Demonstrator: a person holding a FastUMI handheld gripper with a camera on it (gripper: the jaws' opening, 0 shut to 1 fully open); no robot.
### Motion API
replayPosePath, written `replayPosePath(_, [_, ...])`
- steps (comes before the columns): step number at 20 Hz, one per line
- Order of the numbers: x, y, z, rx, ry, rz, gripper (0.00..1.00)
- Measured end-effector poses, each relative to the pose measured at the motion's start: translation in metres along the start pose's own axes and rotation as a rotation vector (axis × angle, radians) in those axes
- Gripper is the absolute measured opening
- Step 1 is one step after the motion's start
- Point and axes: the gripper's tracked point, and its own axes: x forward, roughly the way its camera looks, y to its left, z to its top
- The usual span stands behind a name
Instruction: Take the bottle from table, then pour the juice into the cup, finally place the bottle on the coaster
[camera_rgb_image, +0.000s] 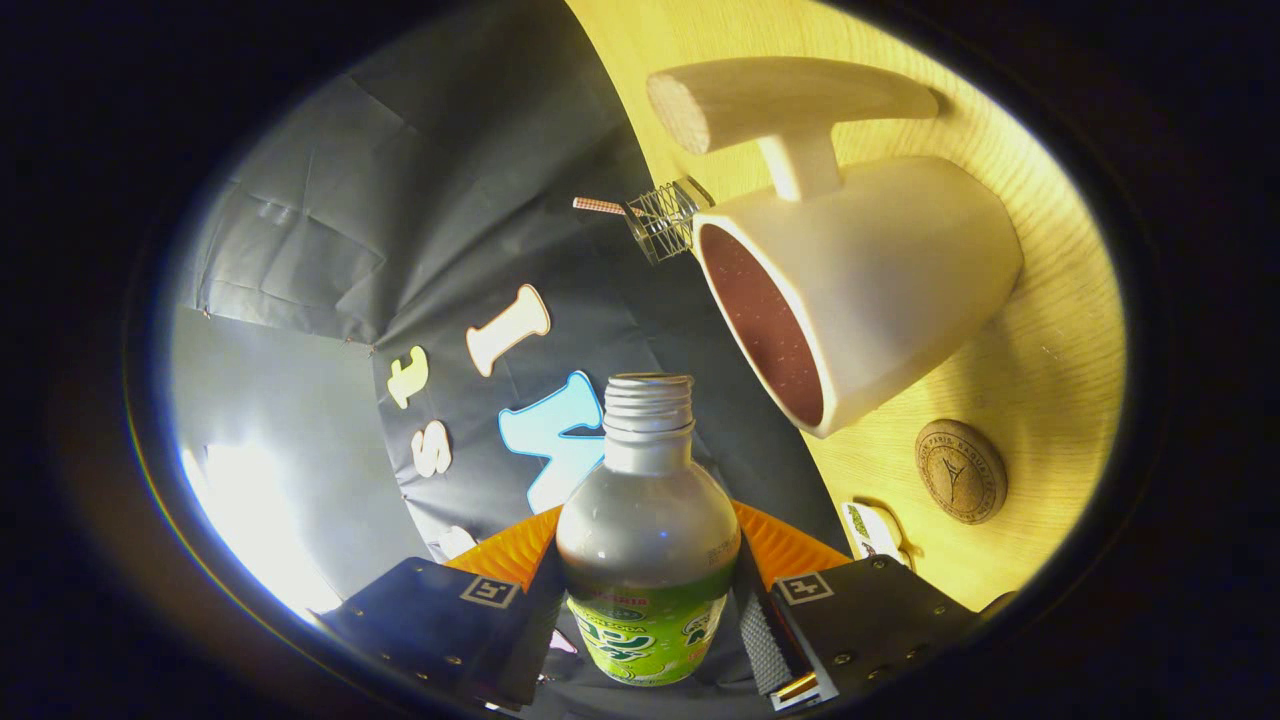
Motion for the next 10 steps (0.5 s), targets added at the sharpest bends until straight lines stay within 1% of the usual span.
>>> replayPosePath(10, [-0.0008, 0.0008, 0.0019, -0.006, -0.006, 0.006, 0.78])
